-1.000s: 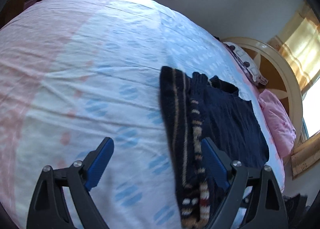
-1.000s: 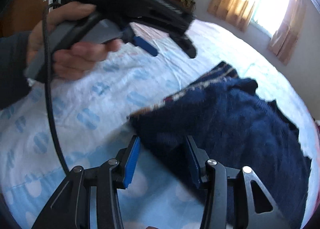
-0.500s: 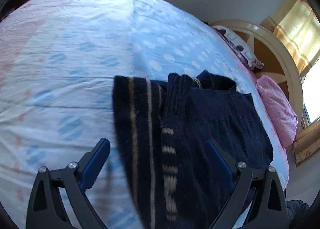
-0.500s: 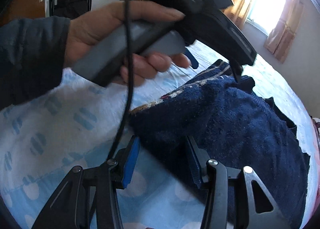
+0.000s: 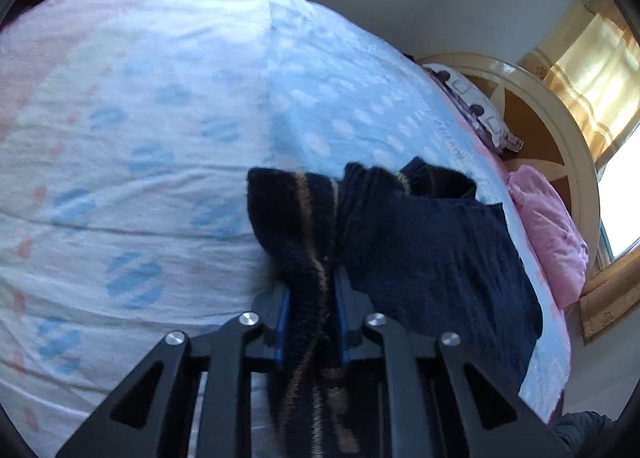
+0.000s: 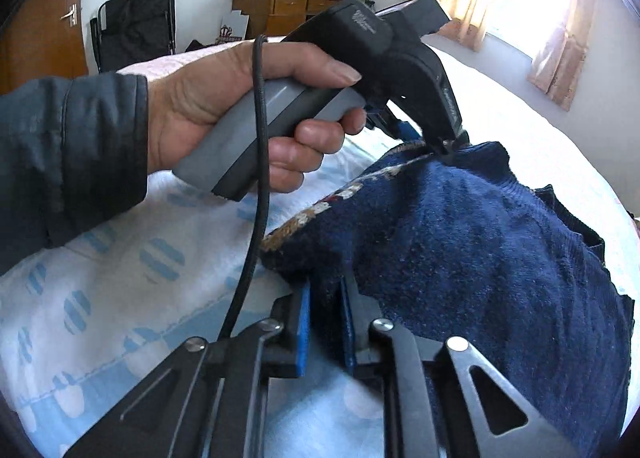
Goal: Fold small clothes
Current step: 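Lift the held side edge with both tools and fold it across the sweater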
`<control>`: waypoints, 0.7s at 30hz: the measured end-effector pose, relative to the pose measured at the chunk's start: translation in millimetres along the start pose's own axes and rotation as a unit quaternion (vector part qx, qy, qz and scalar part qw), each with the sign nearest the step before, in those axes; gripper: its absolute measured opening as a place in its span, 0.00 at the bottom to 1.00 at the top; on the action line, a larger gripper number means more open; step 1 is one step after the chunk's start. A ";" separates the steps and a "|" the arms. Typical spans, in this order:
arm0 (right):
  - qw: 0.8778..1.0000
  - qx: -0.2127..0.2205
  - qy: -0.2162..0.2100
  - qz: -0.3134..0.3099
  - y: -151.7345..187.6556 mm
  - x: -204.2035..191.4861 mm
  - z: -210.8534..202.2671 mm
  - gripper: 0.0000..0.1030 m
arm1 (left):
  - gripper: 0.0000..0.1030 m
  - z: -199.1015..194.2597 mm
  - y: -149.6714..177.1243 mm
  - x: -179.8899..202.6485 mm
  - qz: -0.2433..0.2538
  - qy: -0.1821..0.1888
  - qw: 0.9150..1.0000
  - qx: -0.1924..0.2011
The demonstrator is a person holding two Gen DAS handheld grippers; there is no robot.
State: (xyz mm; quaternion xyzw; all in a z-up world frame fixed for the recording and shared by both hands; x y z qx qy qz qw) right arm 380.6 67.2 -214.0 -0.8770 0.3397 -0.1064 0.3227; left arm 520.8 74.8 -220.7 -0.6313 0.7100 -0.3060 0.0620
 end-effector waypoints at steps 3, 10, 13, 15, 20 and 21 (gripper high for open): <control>1.000 0.015 -0.011 0.010 0.9 3.1 -14.5 0.09 | 0.16 -10.5 -5.8 7.6 -0.002 -0.018 1.000 0.022; 0.996 0.079 -0.006 0.039 8.2 29.6 -76.9 0.08 | 0.16 -47.8 -26.8 43.5 -0.029 0.023 0.998 0.057; 0.992 0.111 0.005 0.060 15.5 47.4 -109.1 0.08 | 0.16 -61.1 -37.1 74.8 -0.011 0.026 0.996 0.080; 0.989 0.128 0.011 0.075 20.0 62.9 -125.8 0.08 | 0.16 -63.0 -42.6 92.7 -0.008 0.031 0.996 0.088; 0.981 0.160 0.036 0.107 37.4 94.9 -164.8 0.08 | 0.16 -57.9 -54.5 130.0 -0.018 0.045 0.994 0.095; 0.979 0.165 0.039 0.115 42.7 102.8 -172.3 0.08 | 0.16 -58.3 -55.0 135.8 -0.019 0.047 0.994 0.095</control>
Point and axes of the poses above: each gripper's, at about its wrist camera, not at the fingertips, and z roughly the way its jaws point, x to its right, y to its underside, the point moved 10 cm from there along z, roughly the way its jaws point, and after that the axes turned 15 degrees about -y, right-handed, at the moved point
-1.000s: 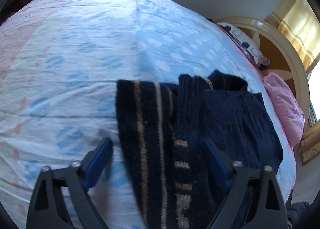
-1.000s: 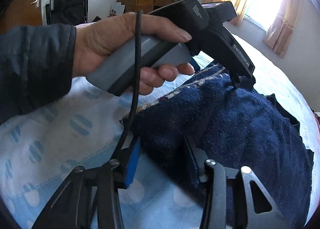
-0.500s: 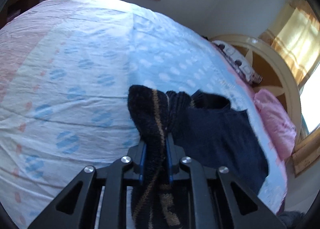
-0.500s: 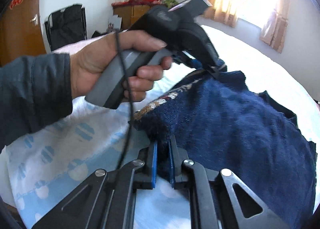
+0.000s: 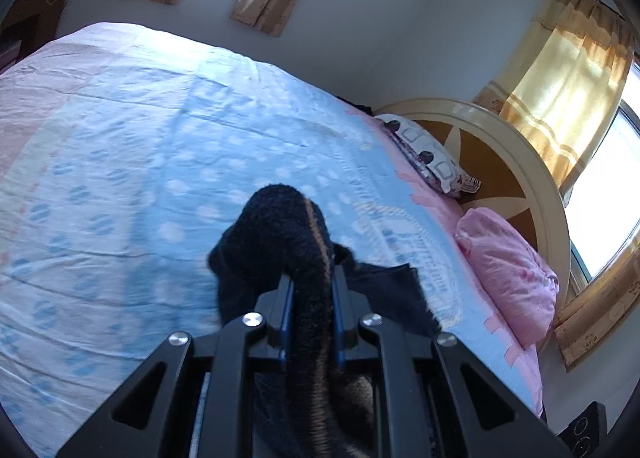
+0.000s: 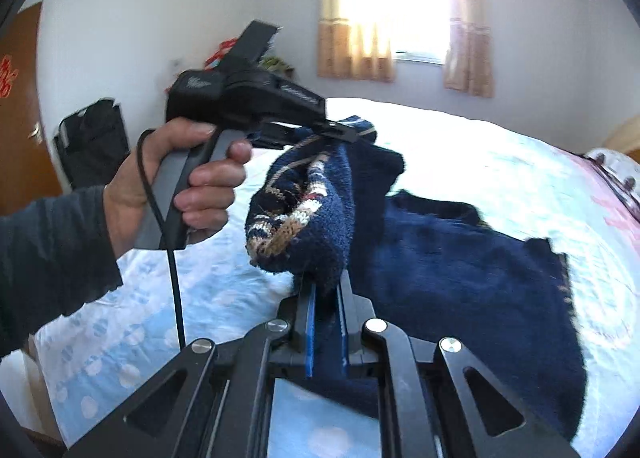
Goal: Fold small clothes
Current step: 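Lift the held side edge with both tools and fold it across the sweater, then lay the folded side down and open the left tool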
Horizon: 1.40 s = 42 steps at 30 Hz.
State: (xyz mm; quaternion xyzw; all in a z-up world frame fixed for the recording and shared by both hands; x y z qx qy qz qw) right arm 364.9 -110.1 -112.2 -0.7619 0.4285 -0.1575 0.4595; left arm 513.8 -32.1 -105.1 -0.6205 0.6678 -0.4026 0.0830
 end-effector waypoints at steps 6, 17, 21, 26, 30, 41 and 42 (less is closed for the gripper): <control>0.999 0.030 0.017 0.030 8.3 35.7 -34.7 0.07 | 0.16 13.7 -1.5 53.2 0.025 0.012 1.000 -0.004; 0.993 0.062 0.054 0.086 30.3 103.2 -99.9 0.07 | 0.16 58.6 15.1 150.9 0.083 0.039 0.995 -0.033; 0.989 0.064 0.074 0.110 47.4 129.3 -118.0 0.07 | 0.16 76.4 29.4 177.2 0.102 0.045 0.992 -0.052; 0.984 0.055 0.076 0.149 70.5 153.5 -129.2 0.07 | 0.16 96.3 47.3 204.9 0.124 0.042 0.989 -0.070; 0.979 0.048 0.069 0.187 90.2 166.4 -131.8 0.07 | 0.12 107.4 56.7 216.2 0.131 0.040 0.987 -0.081; 0.958 0.033 0.037 0.283 130.8 183.4 -133.9 0.08 | 0.51 105.5 75.0 238.8 0.174 0.017 0.981 -0.080; 0.956 0.032 0.034 0.289 133.4 183.6 -133.6 0.08 | 0.68 99.5 73.6 240.0 0.180 0.014 0.981 -0.072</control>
Point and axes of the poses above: each gripper's, at about its wrist camera, not at the fingertips, and z roughly the way its jaws point, x to its right, y to its underside, the point moved 10 cm from there along z, roughly the way its jaws point, and after that the axes turned 15 degrees about -y, right-handed, at the moved point
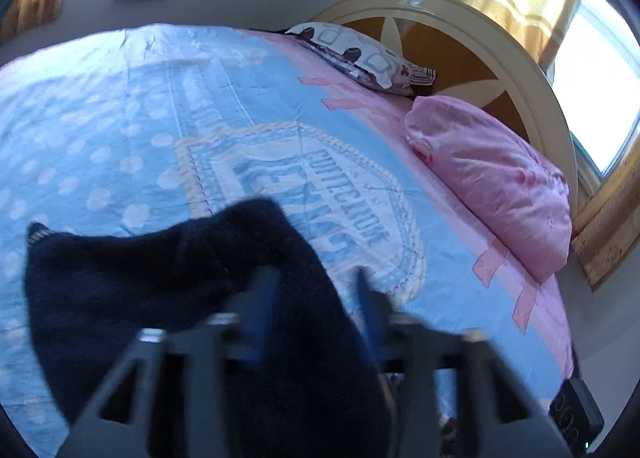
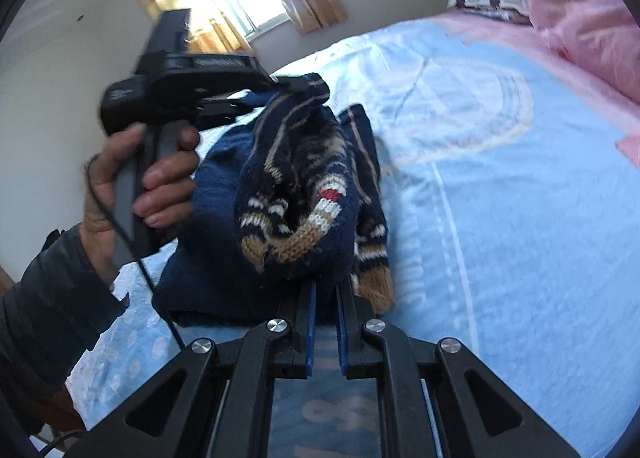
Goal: Fold small clothes
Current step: 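Lay the folded side down and open the left tool, then press the folded edge with the right tool, then open it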
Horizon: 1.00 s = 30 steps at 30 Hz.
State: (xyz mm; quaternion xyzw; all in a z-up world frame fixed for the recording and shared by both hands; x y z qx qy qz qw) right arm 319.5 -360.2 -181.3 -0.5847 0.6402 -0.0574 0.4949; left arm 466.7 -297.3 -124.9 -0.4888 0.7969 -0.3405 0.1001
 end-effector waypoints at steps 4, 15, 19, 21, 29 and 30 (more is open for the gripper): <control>1.000 0.001 -0.007 0.021 3.3 6.6 -2.6 0.09 | 0.78 -36.3 1.4 -5.0 0.033 -0.015 0.998 0.052; 0.996 0.071 0.044 0.009 -40.6 6.7 -44.4 0.50 | 0.80 -66.6 98.3 -79.5 0.081 -0.159 0.982 0.060; 0.999 0.043 0.006 -0.026 -72.4 -21.2 -7.6 0.50 | 0.80 -58.1 130.3 -79.4 0.084 -0.157 0.983 0.042; 1.000 0.007 -0.013 -0.003 -76.2 -22.4 18.5 0.49 | 0.80 -49.2 141.0 -81.0 0.086 -0.166 0.982 0.029; 0.995 -0.033 0.075 0.055 -60.3 33.7 37.1 0.11 | 0.87 -43.8 159.3 -90.4 0.077 -0.144 0.986 0.006; 0.995 -0.039 0.074 0.049 -56.4 34.5 36.4 0.11 | 0.87 -44.3 160.1 -91.1 0.073 -0.139 0.988 0.007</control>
Point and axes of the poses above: each gripper's, at about its wrist camera, not at the fingertips, and z roughly the way its jaws point, x to its right, y to its underside, the point moved 10 cm from there along z, roughly the way its jaws point, and after that the axes turned 15 degrees about -y, right-handed, at the moved point
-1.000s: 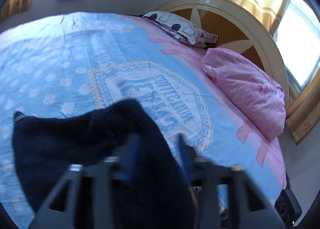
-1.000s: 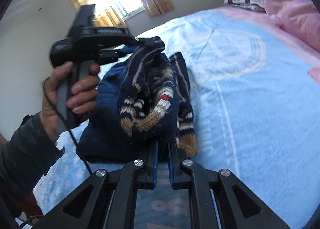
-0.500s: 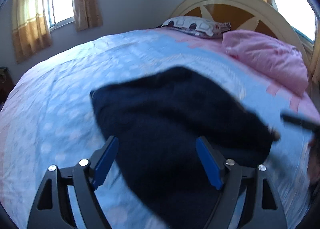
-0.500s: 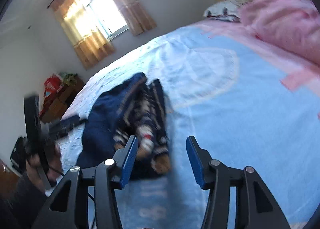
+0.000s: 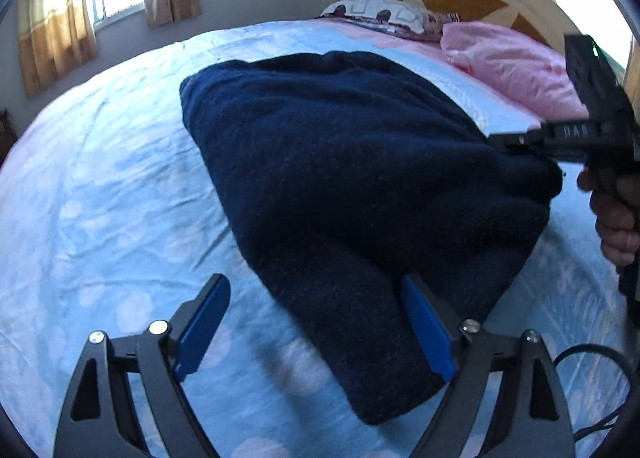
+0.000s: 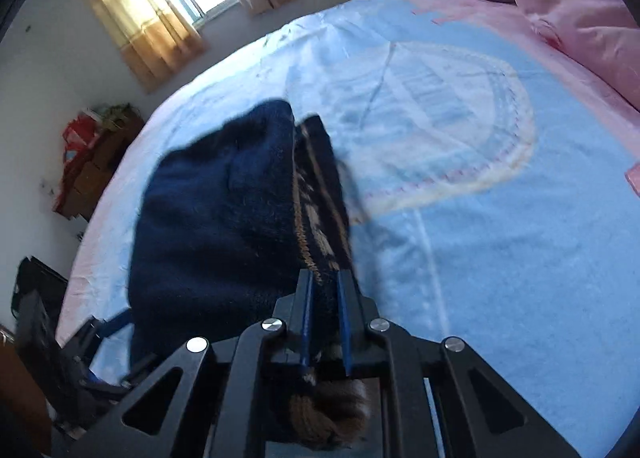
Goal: Fold small clothes
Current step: 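Press the folded edge with the right tool, then open it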
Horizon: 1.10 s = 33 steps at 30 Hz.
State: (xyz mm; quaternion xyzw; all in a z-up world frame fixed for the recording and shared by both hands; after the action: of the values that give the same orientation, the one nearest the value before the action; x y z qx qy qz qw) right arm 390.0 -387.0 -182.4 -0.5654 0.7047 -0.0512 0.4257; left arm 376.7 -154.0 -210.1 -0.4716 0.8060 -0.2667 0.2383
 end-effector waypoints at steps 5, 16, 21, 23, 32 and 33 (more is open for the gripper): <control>0.999 0.000 -0.020 -0.032 -16.2 -19.4 -8.7 0.15 | 0.87 -2.5 -0.2 -2.6 -0.021 0.019 1.000 0.004; 0.998 -0.048 -0.012 -0.042 -82.7 -34.6 57.1 0.39 | 0.96 -1.9 8.0 -9.0 -0.043 0.019 0.999 0.001; 0.997 -0.045 0.049 -0.045 -85.0 -10.9 74.9 0.08 | 0.97 0.7 10.1 -9.2 -0.050 0.025 0.998 -0.008; 0.996 -0.045 0.067 -0.030 -86.0 3.5 78.5 0.08 | 0.98 1.4 11.0 -9.2 -0.051 0.026 0.998 -0.011; 0.996 -0.012 0.079 -0.026 -81.7 26.2 41.2 0.07 | 0.99 1.2 13.5 -11.4 -0.060 0.030 0.998 -0.017; 0.997 0.005 0.074 -0.035 -80.8 18.5 25.9 0.11 | 0.99 0.9 13.7 -11.3 -0.060 0.029 0.998 -0.016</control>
State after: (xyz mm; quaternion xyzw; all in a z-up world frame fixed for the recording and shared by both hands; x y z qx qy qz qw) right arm 467.9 -420.7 -164.1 -0.5825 0.7136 -0.1110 0.3730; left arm 373.6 -138.5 -218.2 -0.5149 0.7871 -0.2810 0.1908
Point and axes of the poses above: each gripper's, at about its wrist camera, not at the fingertips, and z roughly the way its jaws point, x to its right, y to its underside, the point moved 10 cm from there along z, roughly the way its jaws point, and after that the axes turned 15 degrees about -y, right-handed, at the moved point
